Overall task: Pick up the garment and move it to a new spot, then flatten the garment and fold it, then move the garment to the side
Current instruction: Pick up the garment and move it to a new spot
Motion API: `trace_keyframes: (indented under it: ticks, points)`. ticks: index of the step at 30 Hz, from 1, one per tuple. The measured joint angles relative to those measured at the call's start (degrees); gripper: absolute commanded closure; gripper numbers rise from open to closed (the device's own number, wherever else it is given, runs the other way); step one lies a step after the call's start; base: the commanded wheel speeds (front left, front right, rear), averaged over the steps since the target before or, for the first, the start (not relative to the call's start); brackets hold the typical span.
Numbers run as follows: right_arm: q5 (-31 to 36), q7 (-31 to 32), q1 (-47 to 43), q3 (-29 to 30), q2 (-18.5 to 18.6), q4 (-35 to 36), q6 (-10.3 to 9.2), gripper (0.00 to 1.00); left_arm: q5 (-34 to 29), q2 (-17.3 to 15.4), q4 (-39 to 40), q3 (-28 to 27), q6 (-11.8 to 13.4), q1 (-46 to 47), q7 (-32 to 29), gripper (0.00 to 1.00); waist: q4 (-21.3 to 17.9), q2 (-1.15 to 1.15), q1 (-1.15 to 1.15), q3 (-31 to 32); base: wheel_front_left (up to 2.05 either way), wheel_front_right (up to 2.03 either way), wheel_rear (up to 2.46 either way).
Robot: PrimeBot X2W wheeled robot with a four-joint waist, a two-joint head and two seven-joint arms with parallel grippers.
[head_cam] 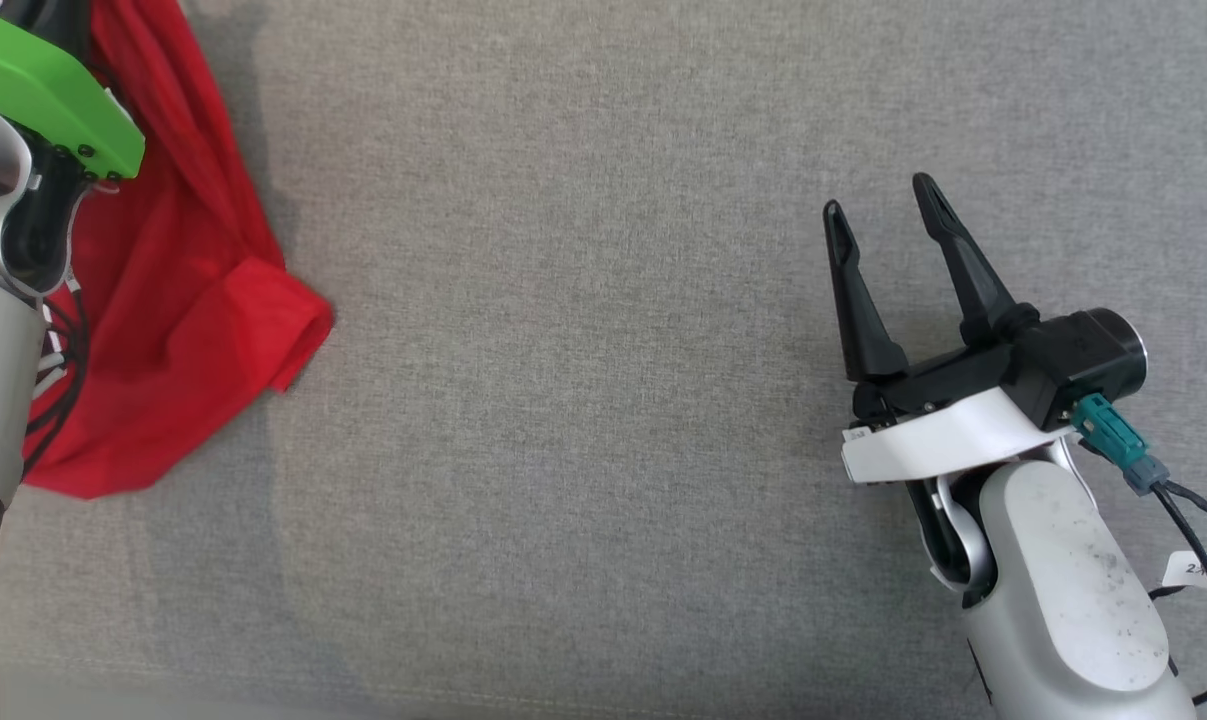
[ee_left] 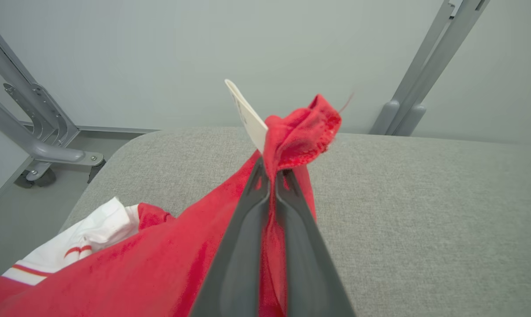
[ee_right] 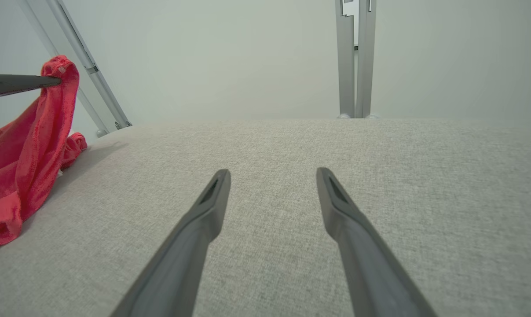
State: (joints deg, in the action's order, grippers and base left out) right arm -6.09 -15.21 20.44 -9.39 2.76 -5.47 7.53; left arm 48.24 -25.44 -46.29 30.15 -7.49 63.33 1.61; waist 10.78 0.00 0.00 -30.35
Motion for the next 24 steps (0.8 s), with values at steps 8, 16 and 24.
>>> trace_keyframes:
  ticks: [8, 16, 24]
  points:
    - [-2.02, 0.02, -2.34, 0.58, 0.01, -1.2, 0.0, 0.0, 4.22, -0.53, 7.88, 0.32, 0.0, -3.87, 7.9, 1.0, 0.21, 0.0, 0.0, 6.93, 0.0, 0.0, 0.0]
    - [-4.03, 0.07, -4.3, 1.12, 0.02, -1.41, 0.0, 0.0, 5.34, -0.79, 19.01, -0.43, 1.01, -7.22, 10.27, 1.0, -0.01, 0.0, 0.0, 14.5, 0.0, 0.0, 0.0]
    - [-5.15, 0.07, -4.94, 1.75, 0.03, -0.98, -0.01, 0.0, 4.39, 0.59, 32.6, 2.12, 4.89, -8.22, 7.15, 1.0, -3.15, 0.0, 0.0, 18.12, 0.0, 0.0, 0.0]
